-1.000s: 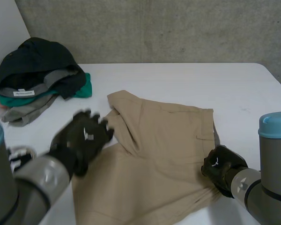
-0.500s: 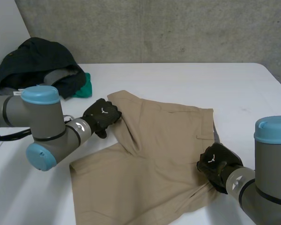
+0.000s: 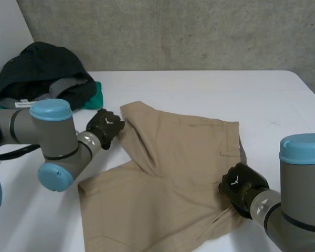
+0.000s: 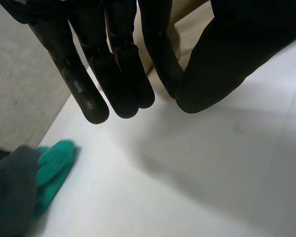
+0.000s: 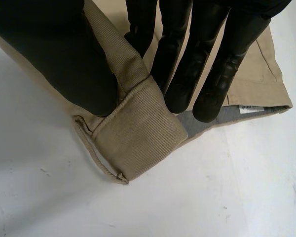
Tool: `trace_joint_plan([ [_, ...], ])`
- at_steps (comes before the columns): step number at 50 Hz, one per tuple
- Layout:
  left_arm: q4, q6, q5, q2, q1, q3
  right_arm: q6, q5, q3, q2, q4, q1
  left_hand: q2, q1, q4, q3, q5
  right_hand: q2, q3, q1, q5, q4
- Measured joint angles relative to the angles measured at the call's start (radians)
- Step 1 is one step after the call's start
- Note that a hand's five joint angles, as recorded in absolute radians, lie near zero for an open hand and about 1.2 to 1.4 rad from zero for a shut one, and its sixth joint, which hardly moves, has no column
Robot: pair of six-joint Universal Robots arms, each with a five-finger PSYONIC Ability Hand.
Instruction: Fold the laundry.
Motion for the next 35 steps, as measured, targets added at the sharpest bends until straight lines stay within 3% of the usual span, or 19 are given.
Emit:
trace_joint_plan([
  [6,0.020,-0.005,-0.034,0.062,-0.003,-0.065,0.002,0.000,0.000,0.000,-0.004,0.000,-0.022,-0.023,-0.023,-0.022,-0.018,0.000,0.000,0.000,0.000,0.000],
  [7,0.037,-0.010,-0.017,0.083,-0.004,-0.086,0.002,0.000,0.000,0.000,-0.004,-0.001,-0.178,-0.155,-0.161,-0.158,-0.140,0.000,0.000,0.000,0.000,0.000],
  [8,0.044,-0.013,-0.006,0.090,-0.004,-0.093,0.002,0.000,0.000,0.000,-0.004,-0.001,-0.178,-0.155,-0.161,-0.158,-0.140,0.000,0.000,0.000,0.000,0.000],
  [9,0.053,-0.018,0.010,0.098,-0.004,-0.101,0.002,0.000,0.000,0.000,-0.004,-0.002,-0.393,-0.383,-0.388,-0.378,-0.357,0.000,0.000,0.000,0.000,0.000],
  [12,0.078,-0.039,0.072,0.114,-0.003,-0.114,0.002,0.000,0.001,-0.001,-0.004,-0.001,-0.497,-0.455,-0.502,-0.488,-0.470,0.000,0.000,0.000,0.000,0.000],
  [20,0.096,-0.075,0.175,0.086,0.005,-0.093,0.008,0.000,0.004,0.000,-0.004,0.003,-0.521,-0.461,-0.525,-0.510,-0.495,0.000,0.000,0.000,0.000,0.000],
  [35,0.080,-0.071,0.186,-0.049,0.005,0.011,0.014,0.000,0.005,0.002,-0.004,-0.008,-0.499,-0.438,-0.513,-0.500,-0.484,0.000,0.000,0.000,0.000,0.000],
])
